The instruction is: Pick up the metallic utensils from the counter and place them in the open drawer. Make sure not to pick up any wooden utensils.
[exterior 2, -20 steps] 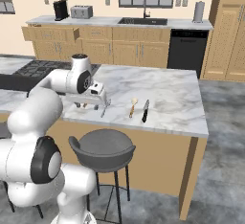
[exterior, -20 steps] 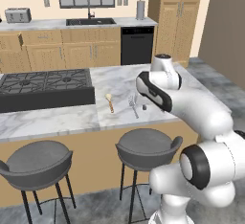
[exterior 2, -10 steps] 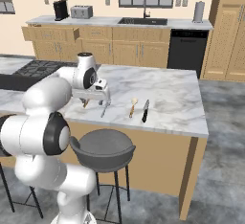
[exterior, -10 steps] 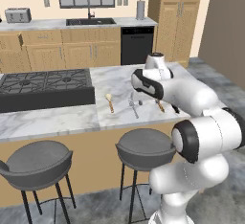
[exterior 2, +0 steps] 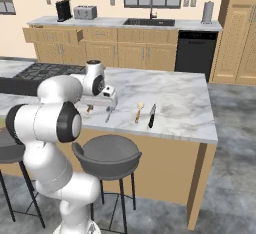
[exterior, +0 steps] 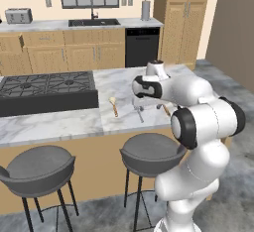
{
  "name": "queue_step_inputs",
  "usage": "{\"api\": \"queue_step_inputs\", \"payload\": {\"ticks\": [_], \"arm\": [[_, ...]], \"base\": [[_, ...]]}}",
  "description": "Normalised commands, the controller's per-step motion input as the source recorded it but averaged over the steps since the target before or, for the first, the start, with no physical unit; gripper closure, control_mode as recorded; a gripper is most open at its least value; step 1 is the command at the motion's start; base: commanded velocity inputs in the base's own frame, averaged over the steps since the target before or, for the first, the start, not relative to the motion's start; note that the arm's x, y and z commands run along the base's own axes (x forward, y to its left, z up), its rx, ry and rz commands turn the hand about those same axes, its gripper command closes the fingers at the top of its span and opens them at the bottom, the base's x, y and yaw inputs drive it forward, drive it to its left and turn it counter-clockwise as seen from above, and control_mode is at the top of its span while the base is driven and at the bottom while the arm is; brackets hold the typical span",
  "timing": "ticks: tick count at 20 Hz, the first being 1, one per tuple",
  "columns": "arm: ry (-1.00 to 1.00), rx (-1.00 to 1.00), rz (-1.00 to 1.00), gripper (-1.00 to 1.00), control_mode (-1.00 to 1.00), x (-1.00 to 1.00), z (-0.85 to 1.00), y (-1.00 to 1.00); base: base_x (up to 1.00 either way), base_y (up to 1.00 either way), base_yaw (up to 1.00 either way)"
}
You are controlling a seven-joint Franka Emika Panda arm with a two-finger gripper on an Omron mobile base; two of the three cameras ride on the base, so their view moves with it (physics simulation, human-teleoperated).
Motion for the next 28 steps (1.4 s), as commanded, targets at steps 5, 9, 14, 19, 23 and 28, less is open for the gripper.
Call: {"api": "queue_step_inputs", "payload": {"ticks": [5,9,14,19,23,28], "arm": [[0.00,0.00,0.00,-1.00,-1.00,0.26,-0.43,0.00],[0.00,0.00,0.00,-1.00,-1.00,0.41,-0.36,0.00],[0.00,0.00,0.00,-1.00,-1.00,0.50,-0.13,0.01],[0.00,0.00,0.00,-1.00,-1.00,0.49,-0.02,0.01],[0.00,0.00,0.00,-1.00,-1.00,0.38,-0.11,0.01],[0.01,0.00,0.00,-1.00,-1.00,0.30,-0.27,0.00]], "base": [[0.00,0.00,0.00],[0.00,0.00,0.00],[0.00,0.00,0.00],[0.00,0.00,0.00],[0.00,0.00,0.00],[0.00,0.00,0.00]]}}
